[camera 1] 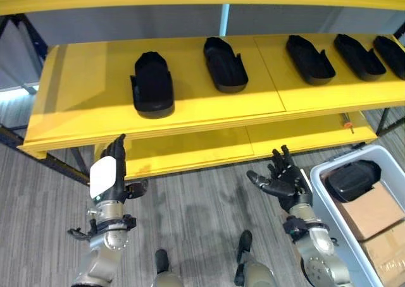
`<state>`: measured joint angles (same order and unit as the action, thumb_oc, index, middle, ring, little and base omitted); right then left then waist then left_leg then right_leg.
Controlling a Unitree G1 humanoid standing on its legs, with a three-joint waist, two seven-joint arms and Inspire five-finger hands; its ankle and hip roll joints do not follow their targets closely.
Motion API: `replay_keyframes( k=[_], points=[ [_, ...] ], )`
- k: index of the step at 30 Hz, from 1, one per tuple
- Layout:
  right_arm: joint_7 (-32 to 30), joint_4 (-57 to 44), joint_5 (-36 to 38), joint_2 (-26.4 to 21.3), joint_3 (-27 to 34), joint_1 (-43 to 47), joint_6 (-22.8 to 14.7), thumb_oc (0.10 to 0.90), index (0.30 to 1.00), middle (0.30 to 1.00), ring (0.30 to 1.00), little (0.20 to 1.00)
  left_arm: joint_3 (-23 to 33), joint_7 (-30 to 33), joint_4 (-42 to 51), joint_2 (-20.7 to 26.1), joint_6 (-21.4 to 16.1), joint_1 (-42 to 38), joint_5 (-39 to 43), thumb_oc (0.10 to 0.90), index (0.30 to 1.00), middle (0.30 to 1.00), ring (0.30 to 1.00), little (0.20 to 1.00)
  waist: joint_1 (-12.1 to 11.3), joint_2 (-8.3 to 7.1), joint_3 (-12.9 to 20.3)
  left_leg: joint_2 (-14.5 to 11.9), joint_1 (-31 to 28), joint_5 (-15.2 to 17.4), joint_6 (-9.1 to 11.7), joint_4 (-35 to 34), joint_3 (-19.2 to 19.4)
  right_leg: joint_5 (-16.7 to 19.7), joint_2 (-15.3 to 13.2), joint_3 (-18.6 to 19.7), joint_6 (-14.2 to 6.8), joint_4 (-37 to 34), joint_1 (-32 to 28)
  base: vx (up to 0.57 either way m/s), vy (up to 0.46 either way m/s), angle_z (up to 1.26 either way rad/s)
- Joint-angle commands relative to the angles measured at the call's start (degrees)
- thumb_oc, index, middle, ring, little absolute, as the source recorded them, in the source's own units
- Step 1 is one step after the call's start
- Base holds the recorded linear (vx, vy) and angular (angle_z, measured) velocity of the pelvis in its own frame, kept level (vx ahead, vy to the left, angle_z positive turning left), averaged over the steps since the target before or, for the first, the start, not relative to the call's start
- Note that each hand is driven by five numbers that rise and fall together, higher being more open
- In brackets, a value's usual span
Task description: Move parts from the plastic box to the shelf.
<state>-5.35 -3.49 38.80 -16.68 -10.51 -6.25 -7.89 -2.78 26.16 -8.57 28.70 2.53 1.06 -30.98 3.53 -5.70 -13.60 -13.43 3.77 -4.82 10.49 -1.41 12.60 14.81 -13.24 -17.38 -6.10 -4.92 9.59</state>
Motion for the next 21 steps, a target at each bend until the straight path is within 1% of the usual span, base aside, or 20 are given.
replay_keyframes(
  k=[1,3,6,9,10,12,13,21],
  points=[
    [1.6,-5.1,1.6,-2.0,2.3,6.5,-7.4,0.900,1.000,1.000,1.000,1.000,0.7,5.7,2.4,5.9,-1.3,-6.3,-5.9,0.900,1.000,1.000,1.000,1.000,-0.3,0.08,-0.7,-1.8,0.1,0.7,-1.6,0.3,2.7,-8.5,-5.1,-2.9,-6.5,3.6,-8.9,-0.02,0.018,-0.06],
    [1.5,-5.1,1.7,-2.3,2.1,6.8,-7.7,0.900,1.000,1.000,1.000,1.000,-0.6,6.1,0.5,6.1,-0.9,-8.6,-6.5,0.900,1.000,1.000,1.000,1.000,0.1,-0.07,-1.1,-1.8,0.4,0.9,-1.6,0.7,2.8,-8.3,-5.3,-2.6,-6.5,3.7,-8.5,-0.01,0.019,-0.07],
    [1.6,-4.9,1.8,-2.4,2.1,6.8,-7.8,0.900,1.000,1.000,1.000,1.000,-1.8,5.8,-1.1,5.6,-1.0,-10.0,-5.9,0.900,1.000,1.000,1.000,1.000,0.5,-0.05,-1.2,-1.6,0.6,0.9,-1.6,0.9,2.8,-8.0,-5.4,-2.5,-6.5,3.7,-8.4,0.00,0.013,-0.09],
    [1.8,-4.9,1.8,-2.5,2.2,6.5,-7.9,0.900,1.000,1.000,1.000,1.000,-3.0,6.3,-2.5,6.1,-0.6,-11.7,-6.6,0.900,1.000,1.000,1.000,1.000,0.6,-0.04,-1.3,-1.6,0.8,1.0,-1.7,1.1,2.8,-8.1,-5.5,-2.6,-6.6,3.8,-8.4,0.00,0.004,-0.06],
    [2.0,-5.0,2.1,-2.7,2.1,6.2,-8.3,0.900,1.000,1.000,1.000,1.000,-3.9,6.9,-4.0,6.1,-0.2,-13.2,-7.0,0.900,1.000,1.000,1.000,1.000,0.9,0.00,-1.4,-1.4,1.0,1.1,-1.8,1.2,2.6,-8.0,-5.6,-2.7,-6.6,3.8,-8.3,0.00,0.000,0.00],
    [2.0,-4.9,2.1,-2.7,2.1,6.0,-8.4,0.900,1.000,1.000,1.000,1.000,-4.4,7.1,-4.5,6.1,-0.1,-14.0,-7.2,0.900,1.000,1.000,1.000,1.000,1.0,0.02,-1.4,-1.4,1.1,1.1,-1.8,1.3,2.6,-8.0,-5.6,-2.6,-6.6,3.9,-8.2,0.00,0.000,0.00],
    [2.1,-4.8,2.2,-2.8,2.1,5.4,-8.8,0.900,1.000,1.000,1.000,1.000,-5.2,7.6,-5.3,6.5,0.2,-15.7,-7.9,0.900,1.000,1.000,1.000,1.000,1.4,0.06,-1.5,-1.3,1.2,1.2,-1.8,1.4,2.6,-8.0,-5.6,-2.5,-6.6,3.9,-8.0,0.00,0.000,0.00],
    [2.6,-4.7,2.2,-3.1,1.7,5.2,-9.3,0.900,1.000,1.000,1.000,1.000,-7.2,8.1,-7.4,7.2,0.8,-19.2,-9.5,0.900,1.000,1.000,1.000,1.000,2.0,0.03,-1.8,-1.3,1.4,1.4,-1.7,1.8,2.9,-8.0,-5.6,-2.2,-6.6,3.9,-7.6,0.00,0.000,0.00]
  ],
)
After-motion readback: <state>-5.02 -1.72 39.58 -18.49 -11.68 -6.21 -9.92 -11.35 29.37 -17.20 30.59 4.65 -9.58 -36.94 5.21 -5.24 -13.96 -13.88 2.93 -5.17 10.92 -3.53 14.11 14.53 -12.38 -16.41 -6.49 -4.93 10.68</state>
